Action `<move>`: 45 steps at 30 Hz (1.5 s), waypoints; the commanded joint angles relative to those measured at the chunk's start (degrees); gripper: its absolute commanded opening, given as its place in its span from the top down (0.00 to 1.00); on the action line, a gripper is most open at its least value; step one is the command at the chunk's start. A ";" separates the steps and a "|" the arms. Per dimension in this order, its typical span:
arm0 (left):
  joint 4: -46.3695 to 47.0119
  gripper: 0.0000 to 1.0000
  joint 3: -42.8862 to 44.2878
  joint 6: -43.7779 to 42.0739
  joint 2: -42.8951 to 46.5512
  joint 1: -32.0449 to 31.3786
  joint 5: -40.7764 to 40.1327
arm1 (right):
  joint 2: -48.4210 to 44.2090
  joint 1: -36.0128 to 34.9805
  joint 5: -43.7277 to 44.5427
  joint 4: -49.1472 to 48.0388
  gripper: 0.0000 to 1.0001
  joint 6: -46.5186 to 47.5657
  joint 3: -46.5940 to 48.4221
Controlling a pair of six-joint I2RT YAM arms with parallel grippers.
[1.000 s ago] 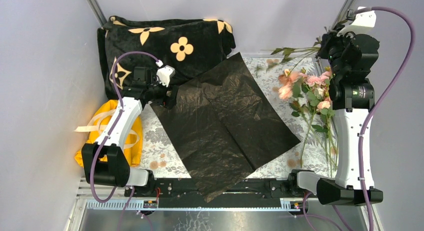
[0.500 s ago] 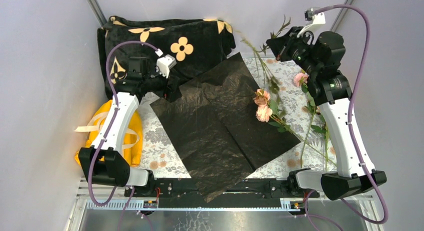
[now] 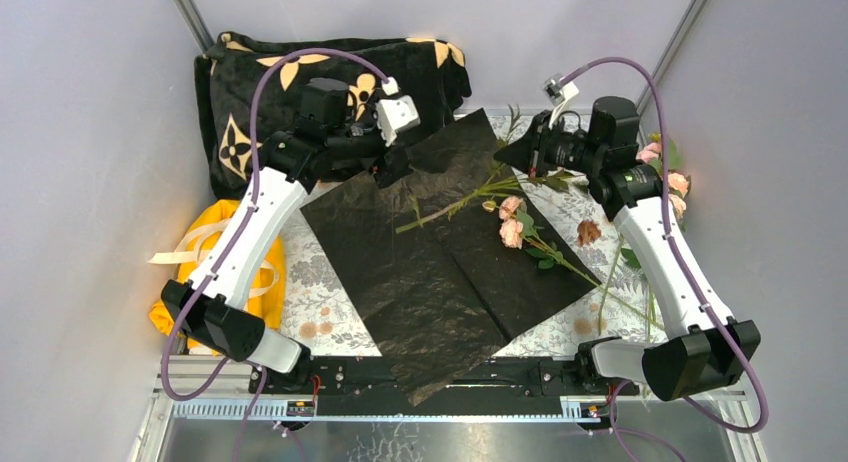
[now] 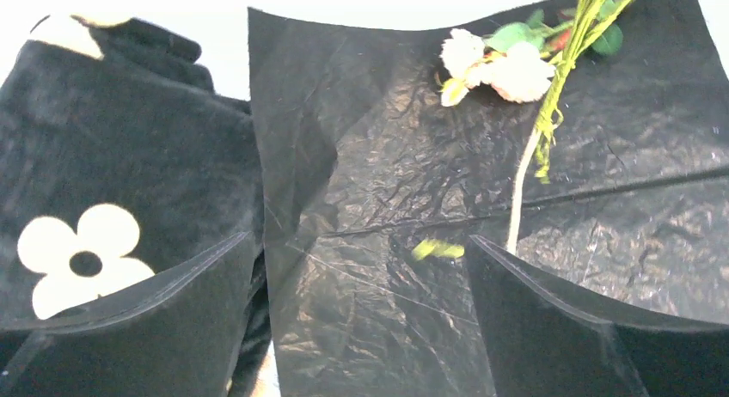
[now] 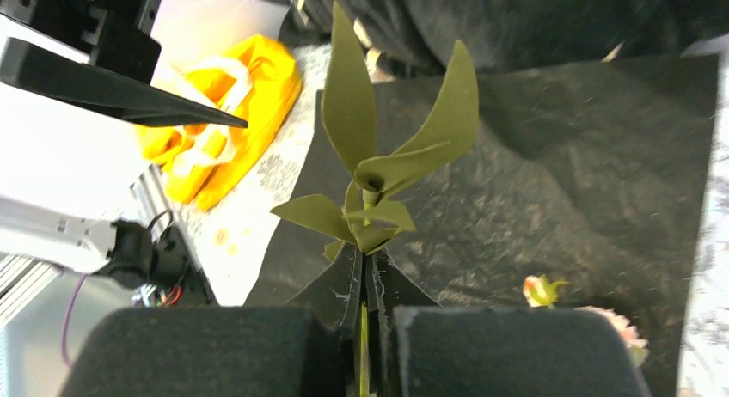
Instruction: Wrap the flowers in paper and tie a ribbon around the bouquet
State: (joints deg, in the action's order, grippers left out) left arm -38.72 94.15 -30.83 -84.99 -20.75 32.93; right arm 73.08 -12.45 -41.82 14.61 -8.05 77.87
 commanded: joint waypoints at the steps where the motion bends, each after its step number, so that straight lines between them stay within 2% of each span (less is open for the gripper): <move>1: -10.17 0.01 -0.26 -12.66 -1.89 -2.30 1.80 | -1.16 -1.32 -9.83 -5.84 1.00 1.97 -3.38; 4: -8.24 0.01 -6.45 -10.64 -1.57 -5.29 5.98 | 0.48 -2.53 -11.88 -6.28 1.00 1.78 -4.12; 7: -1.75 0.01 -12.66 -9.08 -0.23 -9.08 5.66 | 1.81 -3.46 -13.55 -5.10 1.00 2.65 -3.55; 9: -1.05 0.01 -12.50 -8.83 -1.69 -10.41 6.27 | 1.98 -3.84 -14.42 -6.17 1.00 1.97 -3.96; 16: 4.76 0.01 -12.10 1.53 -9.13 -11.05 14.48 | 2.71 -4.49 -16.54 -11.44 1.00 -1.68 -5.54; 22: 15.04 0.03 -19.24 7.84 -8.10 -11.91 15.24 | 3.42 -4.51 -17.75 -12.02 1.00 -2.18 -5.46; 23: 16.80 0.12 -20.07 9.68 -7.82 -11.94 14.68 | 3.53 -4.49 -17.61 -11.83 1.00 -2.20 -5.45; 24: 18.42 0.29 -20.89 11.53 -7.64 -11.94 13.76 | 3.60 -4.51 -17.26 -11.47 1.00 -2.02 -5.44; 26: 20.84 0.78 -21.69 17.11 -7.13 -11.92 10.93 | 3.61 -4.50 -14.07 -10.14 0.99 -1.55 -5.18; 27: 22.36 0.98 -22.48 21.06 -6.88 -11.94 8.37 | 3.73 -4.50 -10.66 -8.70 0.83 -1.53 -4.61; 29: 25.83 1.00 -24.55 29.67 -6.54 -11.71 2.98 | 4.65 -4.45 -0.83 -4.15 0.38 -1.41 -2.05; 31: 29.51 1.00 -27.52 41.36 -6.70 -10.46 -0.68 | 6.28 -4.43 10.03 2.34 0.12 -0.77 2.25; 32: 31.76 1.00 -29.52 46.99 -7.09 -9.55 -1.61 | 7.01 -4.43 15.23 5.78 0.05 -0.69 4.53; 35: 37.73 1.00 -35.36 60.56 -8.57 -7.06 -3.69 | 8.60 -4.48 30.57 13.83 0.00 -0.68 10.18; 40: 51.42 1.00 -44.23 72.44 -10.70 -7.12 -8.77 | 7.53 -4.39 48.11 20.89 0.00 0.24 10.80; 45: 52.70 1.00 -44.51 73.69 -15.36 -9.17 -15.69 | 6.96 -4.34 58.01 27.27 0.00 -0.23 4.44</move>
State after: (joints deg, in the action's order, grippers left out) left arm 4.62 49.56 36.01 -97.93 -28.38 24.49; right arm 81.49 -16.60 2.42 33.39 -8.62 86.06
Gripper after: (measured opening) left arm 0.022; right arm 0.993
